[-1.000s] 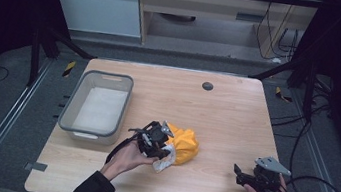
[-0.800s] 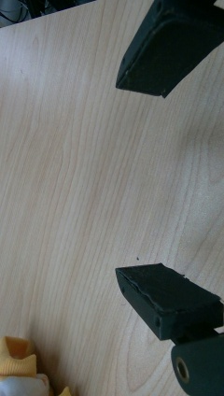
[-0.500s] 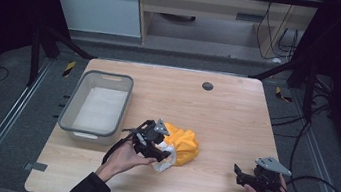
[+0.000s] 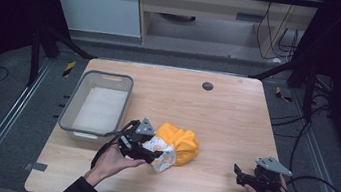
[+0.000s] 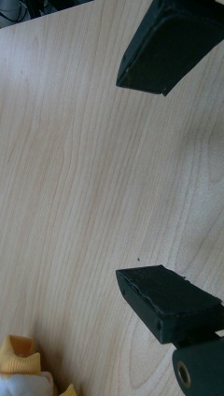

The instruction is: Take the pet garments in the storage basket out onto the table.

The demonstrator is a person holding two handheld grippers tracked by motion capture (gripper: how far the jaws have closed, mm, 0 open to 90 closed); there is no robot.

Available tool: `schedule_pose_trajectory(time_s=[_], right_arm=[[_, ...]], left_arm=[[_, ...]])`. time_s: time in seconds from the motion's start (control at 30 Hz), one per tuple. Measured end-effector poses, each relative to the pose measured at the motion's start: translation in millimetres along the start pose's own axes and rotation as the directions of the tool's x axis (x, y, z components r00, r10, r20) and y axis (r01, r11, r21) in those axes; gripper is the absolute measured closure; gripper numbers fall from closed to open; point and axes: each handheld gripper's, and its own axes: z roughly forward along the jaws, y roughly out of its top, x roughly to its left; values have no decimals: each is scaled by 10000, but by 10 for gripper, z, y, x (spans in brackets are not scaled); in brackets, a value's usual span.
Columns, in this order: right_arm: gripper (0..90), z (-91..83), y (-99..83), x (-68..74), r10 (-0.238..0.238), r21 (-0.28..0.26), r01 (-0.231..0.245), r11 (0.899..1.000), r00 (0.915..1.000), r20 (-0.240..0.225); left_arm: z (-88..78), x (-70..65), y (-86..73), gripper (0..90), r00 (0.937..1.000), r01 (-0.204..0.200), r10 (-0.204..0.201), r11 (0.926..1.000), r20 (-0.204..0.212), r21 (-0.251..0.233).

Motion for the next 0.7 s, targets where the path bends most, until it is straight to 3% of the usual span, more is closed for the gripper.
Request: schedule_pose_trajectory(time_s=[0.3,0.7], right_arm=[[72,5,-2,2,-31,-2,31,10000,10000,-34],[64,2,-6,6,6,55,-5,10000,10000,-44]], left_arm=[[-151,65,-188,281,9989,228,-255,9974,-386,-683],[-236,71,-576,270,9943,726,-814,9898,-693,-1223]])
